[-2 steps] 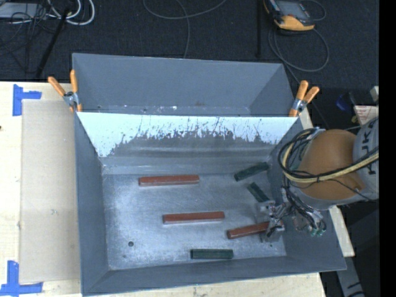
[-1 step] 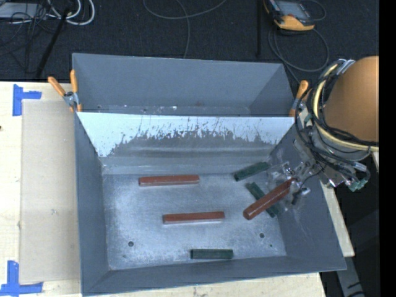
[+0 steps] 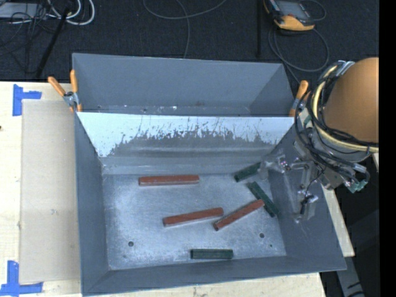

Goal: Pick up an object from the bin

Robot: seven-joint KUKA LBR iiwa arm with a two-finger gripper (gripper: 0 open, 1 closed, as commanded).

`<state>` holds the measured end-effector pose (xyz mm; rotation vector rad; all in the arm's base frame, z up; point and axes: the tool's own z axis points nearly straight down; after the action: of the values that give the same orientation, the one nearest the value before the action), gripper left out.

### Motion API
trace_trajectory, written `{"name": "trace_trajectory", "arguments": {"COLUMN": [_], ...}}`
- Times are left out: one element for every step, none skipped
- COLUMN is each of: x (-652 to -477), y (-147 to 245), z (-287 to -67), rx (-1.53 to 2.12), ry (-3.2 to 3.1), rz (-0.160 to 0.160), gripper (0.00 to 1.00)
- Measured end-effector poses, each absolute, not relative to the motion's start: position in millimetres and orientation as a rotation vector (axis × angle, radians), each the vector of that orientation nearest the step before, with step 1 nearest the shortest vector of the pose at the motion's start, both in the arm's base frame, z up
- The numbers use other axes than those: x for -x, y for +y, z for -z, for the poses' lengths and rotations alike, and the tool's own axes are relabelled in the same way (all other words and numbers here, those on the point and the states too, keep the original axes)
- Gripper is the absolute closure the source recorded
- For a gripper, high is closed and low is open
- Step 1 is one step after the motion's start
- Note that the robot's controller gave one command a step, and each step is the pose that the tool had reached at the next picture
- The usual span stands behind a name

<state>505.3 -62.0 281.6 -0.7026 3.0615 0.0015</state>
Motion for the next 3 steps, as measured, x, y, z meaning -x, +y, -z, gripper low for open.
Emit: {"name": "trace_trajectory", "arguments": {"x": [-506.9, -519.2, -554.6], "y": [-37, -48, -46], "z": [-127, -152, -68], "rx": [1.360, 1.575, 1.758], "ry": [2.837, 2.717, 2.601], "rz": [-0.007, 0.000, -0.005], "gripper": [0.00, 0.00, 0.00]}}
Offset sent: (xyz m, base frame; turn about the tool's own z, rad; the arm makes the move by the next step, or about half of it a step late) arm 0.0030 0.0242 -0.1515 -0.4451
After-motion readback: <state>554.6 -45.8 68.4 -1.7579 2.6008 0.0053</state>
